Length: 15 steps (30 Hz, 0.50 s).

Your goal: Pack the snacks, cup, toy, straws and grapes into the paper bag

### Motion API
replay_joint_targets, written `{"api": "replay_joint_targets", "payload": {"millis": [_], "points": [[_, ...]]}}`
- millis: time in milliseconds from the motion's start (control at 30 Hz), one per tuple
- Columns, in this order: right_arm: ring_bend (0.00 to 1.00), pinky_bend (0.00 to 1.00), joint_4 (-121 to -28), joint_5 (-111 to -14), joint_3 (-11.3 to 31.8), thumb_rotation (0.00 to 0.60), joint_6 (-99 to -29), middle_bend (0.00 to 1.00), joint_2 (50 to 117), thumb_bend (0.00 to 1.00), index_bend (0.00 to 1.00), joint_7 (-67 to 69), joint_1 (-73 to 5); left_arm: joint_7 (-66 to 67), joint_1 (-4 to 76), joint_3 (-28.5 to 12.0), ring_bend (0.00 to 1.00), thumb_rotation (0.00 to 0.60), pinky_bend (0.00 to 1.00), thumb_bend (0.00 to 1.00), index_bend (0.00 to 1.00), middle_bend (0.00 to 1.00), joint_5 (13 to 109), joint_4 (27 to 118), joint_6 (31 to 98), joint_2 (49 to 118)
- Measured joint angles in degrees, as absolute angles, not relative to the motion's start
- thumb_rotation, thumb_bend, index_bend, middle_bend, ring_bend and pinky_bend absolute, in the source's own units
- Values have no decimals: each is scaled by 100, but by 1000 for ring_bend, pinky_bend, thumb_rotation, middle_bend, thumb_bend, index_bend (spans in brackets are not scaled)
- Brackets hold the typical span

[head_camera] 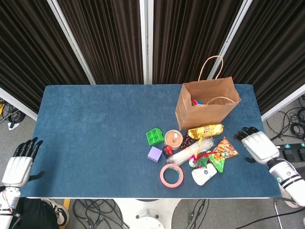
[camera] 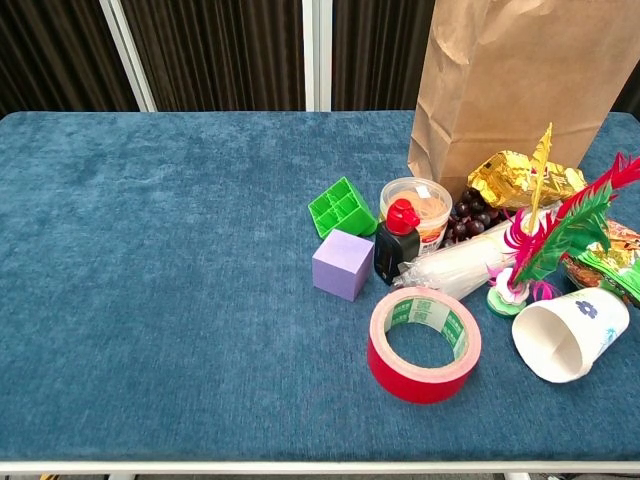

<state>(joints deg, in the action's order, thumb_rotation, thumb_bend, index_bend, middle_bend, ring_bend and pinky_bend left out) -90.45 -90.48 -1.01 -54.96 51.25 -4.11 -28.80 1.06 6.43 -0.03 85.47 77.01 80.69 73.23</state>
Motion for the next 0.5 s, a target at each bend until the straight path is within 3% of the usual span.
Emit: {"api": "replay_joint_targets", "payload": {"millis": [267,500], "points": [[128,192,-7696,-9295,-374,600,-5407,250,6248,0,287,-88,-2789,107,651,-18,0,600,114,52,70,39,8542,7643,8066,7324],[40,72,-7024,-9556,-440,600,-5657,169,6799,0,198,371,-2806,88,636,8,0,600,114,52,70,39,8541,7565,8049,7357]]}}
